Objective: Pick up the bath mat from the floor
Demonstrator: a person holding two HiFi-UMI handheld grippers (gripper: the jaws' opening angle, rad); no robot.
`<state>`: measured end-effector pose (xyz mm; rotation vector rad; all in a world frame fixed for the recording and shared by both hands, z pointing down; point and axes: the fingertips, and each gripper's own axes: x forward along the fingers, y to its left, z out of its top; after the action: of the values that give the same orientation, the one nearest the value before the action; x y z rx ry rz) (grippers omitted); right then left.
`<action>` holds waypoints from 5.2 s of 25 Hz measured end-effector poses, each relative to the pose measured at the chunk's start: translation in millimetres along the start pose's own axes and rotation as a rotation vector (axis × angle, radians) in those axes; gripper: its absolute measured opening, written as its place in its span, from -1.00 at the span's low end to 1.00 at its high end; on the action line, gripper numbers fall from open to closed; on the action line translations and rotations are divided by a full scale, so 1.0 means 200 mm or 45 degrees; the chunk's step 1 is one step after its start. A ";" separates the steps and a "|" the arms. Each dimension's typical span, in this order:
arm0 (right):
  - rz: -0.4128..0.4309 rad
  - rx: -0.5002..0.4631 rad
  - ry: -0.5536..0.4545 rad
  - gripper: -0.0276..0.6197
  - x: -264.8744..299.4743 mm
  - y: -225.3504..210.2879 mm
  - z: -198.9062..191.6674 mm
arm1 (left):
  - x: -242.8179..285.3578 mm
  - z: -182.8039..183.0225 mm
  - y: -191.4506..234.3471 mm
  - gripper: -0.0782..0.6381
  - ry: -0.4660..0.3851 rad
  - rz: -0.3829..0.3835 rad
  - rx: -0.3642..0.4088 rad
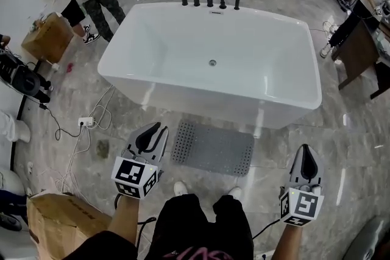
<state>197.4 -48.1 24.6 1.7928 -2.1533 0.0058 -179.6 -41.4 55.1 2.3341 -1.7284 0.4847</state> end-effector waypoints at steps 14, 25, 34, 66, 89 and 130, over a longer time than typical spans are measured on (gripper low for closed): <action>0.019 -0.005 0.083 -0.85 0.29 0.11 -0.73 | 0.29 -0.75 0.13 -0.57 0.066 0.102 -0.064; 0.061 0.013 0.089 -0.85 0.69 0.26 -1.30 | 0.71 -1.39 0.21 -0.57 0.117 0.110 -0.013; 0.065 0.004 0.111 -0.85 0.88 0.32 -1.74 | 1.00 -1.77 0.20 -0.57 0.088 0.101 -0.005; 0.121 -0.033 0.117 -0.85 1.20 0.53 -2.96 | 1.47 -2.84 0.22 -0.57 0.088 0.037 0.178; 0.200 0.065 0.405 -0.31 1.16 0.65 -3.49 | 1.54 -3.52 0.32 0.02 0.484 -0.003 0.021; 0.241 0.311 1.466 0.05 1.20 0.76 -4.41 | 1.61 -4.29 0.52 0.32 1.077 0.017 -0.280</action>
<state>240.7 -56.0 951.1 1.1541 -1.4435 1.0888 -317.6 -61.9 967.2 1.5935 -1.2870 1.0315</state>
